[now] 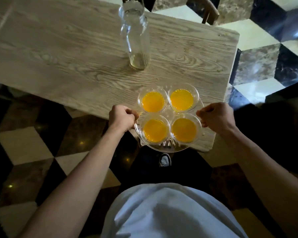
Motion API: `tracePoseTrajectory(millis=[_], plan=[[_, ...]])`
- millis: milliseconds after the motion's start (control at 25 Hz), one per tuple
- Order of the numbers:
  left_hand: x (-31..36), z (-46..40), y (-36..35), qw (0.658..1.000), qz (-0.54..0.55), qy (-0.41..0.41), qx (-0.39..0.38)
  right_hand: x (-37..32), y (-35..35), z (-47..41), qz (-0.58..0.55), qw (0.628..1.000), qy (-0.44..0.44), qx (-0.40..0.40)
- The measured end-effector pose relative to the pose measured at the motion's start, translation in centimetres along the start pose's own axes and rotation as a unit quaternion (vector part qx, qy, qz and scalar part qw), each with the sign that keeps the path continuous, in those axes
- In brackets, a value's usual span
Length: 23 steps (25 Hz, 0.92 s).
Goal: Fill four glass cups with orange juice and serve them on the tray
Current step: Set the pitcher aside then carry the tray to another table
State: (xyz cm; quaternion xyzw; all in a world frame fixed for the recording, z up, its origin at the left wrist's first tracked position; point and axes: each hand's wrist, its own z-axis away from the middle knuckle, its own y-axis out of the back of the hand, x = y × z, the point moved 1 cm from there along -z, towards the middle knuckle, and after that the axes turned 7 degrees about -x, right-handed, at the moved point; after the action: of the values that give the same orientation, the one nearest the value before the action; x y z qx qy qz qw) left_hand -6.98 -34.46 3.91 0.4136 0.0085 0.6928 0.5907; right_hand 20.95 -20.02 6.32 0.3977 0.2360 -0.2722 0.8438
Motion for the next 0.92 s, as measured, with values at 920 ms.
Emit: tracePoseTrajectory(millis=[920], plan=[[-23.5,12.6,16.6,0.948,0.225,0.139,0.177,-13.0,-22.9,9.7,0.21,0.942,0.187,-0.186]])
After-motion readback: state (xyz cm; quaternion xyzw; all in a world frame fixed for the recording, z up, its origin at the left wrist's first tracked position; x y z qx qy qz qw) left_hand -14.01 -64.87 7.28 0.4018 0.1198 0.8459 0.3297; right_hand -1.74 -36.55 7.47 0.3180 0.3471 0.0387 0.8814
